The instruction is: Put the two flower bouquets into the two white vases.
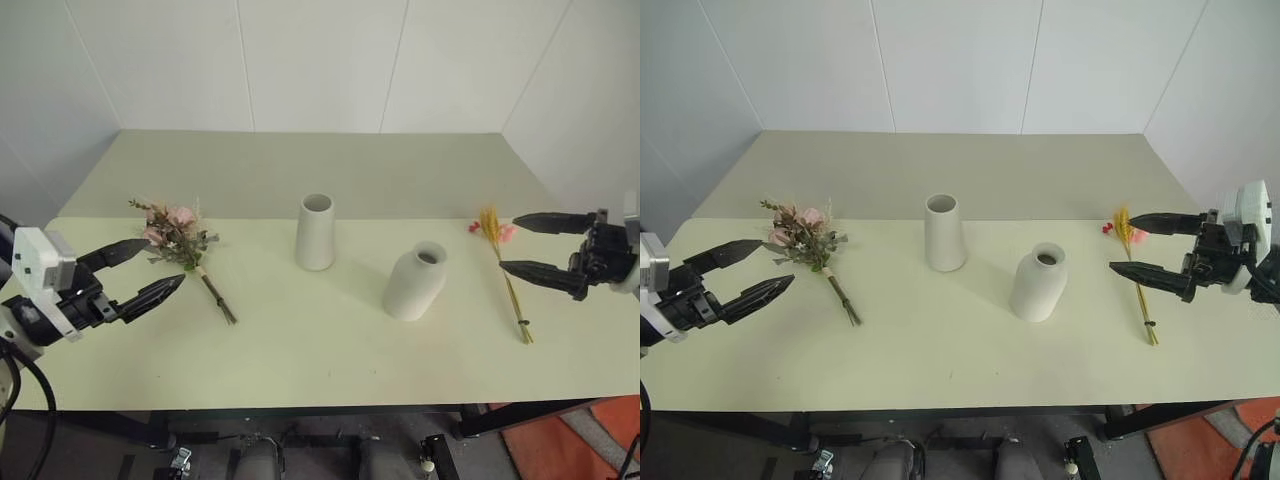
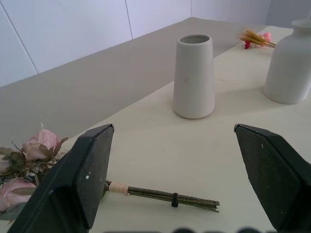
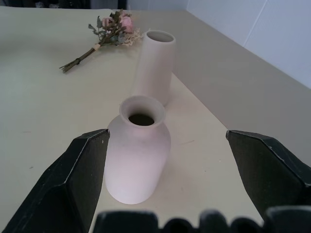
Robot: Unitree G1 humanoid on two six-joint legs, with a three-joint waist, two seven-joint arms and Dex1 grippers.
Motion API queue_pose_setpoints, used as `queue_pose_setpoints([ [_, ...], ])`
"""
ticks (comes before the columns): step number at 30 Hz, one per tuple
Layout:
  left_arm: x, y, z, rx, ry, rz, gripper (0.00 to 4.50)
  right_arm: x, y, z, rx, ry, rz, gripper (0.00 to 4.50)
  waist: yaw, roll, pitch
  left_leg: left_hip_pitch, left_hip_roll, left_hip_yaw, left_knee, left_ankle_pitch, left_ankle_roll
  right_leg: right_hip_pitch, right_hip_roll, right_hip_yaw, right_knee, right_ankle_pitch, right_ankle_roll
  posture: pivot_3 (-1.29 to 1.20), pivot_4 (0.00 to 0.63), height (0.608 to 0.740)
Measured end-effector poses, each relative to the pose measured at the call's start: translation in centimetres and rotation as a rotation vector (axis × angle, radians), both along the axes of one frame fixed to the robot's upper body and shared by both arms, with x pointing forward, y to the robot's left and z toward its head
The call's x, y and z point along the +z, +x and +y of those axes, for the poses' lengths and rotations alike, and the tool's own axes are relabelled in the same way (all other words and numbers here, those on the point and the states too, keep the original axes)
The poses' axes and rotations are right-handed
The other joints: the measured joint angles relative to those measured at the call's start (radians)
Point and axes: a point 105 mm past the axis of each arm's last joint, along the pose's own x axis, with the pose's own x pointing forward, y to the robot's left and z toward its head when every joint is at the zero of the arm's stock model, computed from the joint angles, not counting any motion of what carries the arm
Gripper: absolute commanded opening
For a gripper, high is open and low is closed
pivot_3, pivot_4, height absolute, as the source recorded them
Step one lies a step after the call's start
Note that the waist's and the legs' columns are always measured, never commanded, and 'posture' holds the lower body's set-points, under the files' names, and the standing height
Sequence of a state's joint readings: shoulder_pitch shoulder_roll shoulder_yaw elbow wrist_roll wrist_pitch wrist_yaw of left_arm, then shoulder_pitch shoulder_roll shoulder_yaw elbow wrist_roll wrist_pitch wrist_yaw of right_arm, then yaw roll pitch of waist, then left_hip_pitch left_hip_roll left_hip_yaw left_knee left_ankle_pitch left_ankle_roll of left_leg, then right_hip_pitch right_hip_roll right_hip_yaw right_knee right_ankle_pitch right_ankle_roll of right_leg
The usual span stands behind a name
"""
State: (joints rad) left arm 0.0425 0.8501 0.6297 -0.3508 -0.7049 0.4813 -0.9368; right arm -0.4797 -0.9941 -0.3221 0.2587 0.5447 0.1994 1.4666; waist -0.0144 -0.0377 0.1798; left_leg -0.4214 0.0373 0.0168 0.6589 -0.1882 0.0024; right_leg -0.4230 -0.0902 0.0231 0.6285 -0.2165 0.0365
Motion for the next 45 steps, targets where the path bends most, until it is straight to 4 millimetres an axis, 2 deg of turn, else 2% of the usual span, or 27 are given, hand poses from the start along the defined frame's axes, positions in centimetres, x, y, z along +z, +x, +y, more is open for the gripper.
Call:
queue_pose_setpoints([
  [5,0.1,0.1,0.2,0.007,-0.004,-0.004,4.32,-0.4,0.4,-0.5,-0.029,-0.027,-0.003,4.5,0.004,0.0,0.0,-0.001,0.0,0.0,0.0,0.0,0.0,0.0,0.0,0.0,0.0,0.0,0.0,0.0,0.15,0.74],
  [12,0.7,0.5,0.7,0.02,0.023,-0.023,4.32,-2.5,0.1,-1.7,-0.084,-0.038,0.058,4.5,0.003,0.0,0.0,0.0,0.0,0.0,0.0,0.0,0.0,0.0,0.0,0.0,0.0,0.0,0.0,0.0,0.15,0.74],
  [16,0.6,0.7,0.6,0.021,0.017,-0.015,4.32,-2.6,0.1,-1.8,-0.102,-0.037,0.055,4.5,-0.002,0.0,0.0,0.0,0.0,0.001,0.0,0.0,0.0,0.0,0.0,0.0,0.0,0.0,0.0,0.0,0.15,0.74],
  [19,0.3,1.9,1.4,0.17,-0.026,0.041,4.32,-2.4,0.1,-1.7,-0.104,-0.042,0.042,4.5,-0.001,0.0,0.0,0.0,0.0,0.0,0.0,0.0,0.0,0.0,0.0,0.0,0.001,0.002,0.003,0.0,0.15,0.74],
  [22,0.3,3.9,2.2,0.442,-0.075,0.107,4.32,-1.6,0.1,-1.1,-0.089,-0.058,0.006,4.5,0.003,0.0,0.0,0.001,-0.001,0.0,0.0,0.0,0.0,0.002,0.0,0.0,0.001,0.004,0.008,0.0,0.15,0.74],
  [25,-0.9,4.8,2.3,0.672,-0.052,0.222,4.32,-0.3,0.1,0.1,-0.047,-0.081,-0.044,4.5,0.003,0.0,0.0,0.001,-0.002,-0.002,0.0,0.0,0.0,0.002,0.0,0.001,0.001,0.005,0.01,0.0,0.15,0.74],
  [29,-2.0,5.3,1.0,0.821,-0.101,0.354,4.32,1.9,0.3,2.0,0.018,-0.116,-0.098,4.5,0.0,-0.001,0.001,0.001,-0.002,-0.003,0.0,0.0,0.0,0.003,0.001,0.001,0.001,0.005,0.01,0.0,0.15,0.74],
  [32,-3.2,6.0,0.7,0.904,-0.154,0.427,4.32,2.7,0.8,2.9,0.054,-0.124,-0.111,4.5,-0.004,-0.001,0.0,0.001,-0.003,-0.003,0.0,0.0,0.0,0.003,0.001,0.001,0.001,0.005,0.009,0.0,0.15,0.74],
  [38,-6.3,8.3,0.9,1.058,-0.235,0.612,4.32,2.0,1.8,3.1,0.059,-0.136,-0.071,4.5,0.004,-0.002,0.001,0.0,-0.004,-0.004,0.0,0.0,0.0,0.002,0.0,0.001,0.0,0.009,0.003,0.0,0.15,0.74],
  [42,-7.3,9.7,-0.9,1.017,-0.277,0.704,4.32,1.4,2.1,2.9,0.055,-0.133,-0.046,4.5,0.006,-0.002,0.001,-0.002,-0.005,-0.004,0.0,0.0,0.0,0.002,-0.001,0.001,-0.001,0.009,0.003,0.0,0.15,0.74],
  [45,-7.1,10.6,-2.2,0.97,-0.272,0.72,4.32,1.4,2.1,2.8,0.055,-0.132,-0.046,4.5,0.003,-0.002,0.001,-0.002,-0.005,-0.004,0.0,0.0,0.0,0.001,0.0,0.0,-0.001,0.009,0.003,0.0,0.15,0.74],
])
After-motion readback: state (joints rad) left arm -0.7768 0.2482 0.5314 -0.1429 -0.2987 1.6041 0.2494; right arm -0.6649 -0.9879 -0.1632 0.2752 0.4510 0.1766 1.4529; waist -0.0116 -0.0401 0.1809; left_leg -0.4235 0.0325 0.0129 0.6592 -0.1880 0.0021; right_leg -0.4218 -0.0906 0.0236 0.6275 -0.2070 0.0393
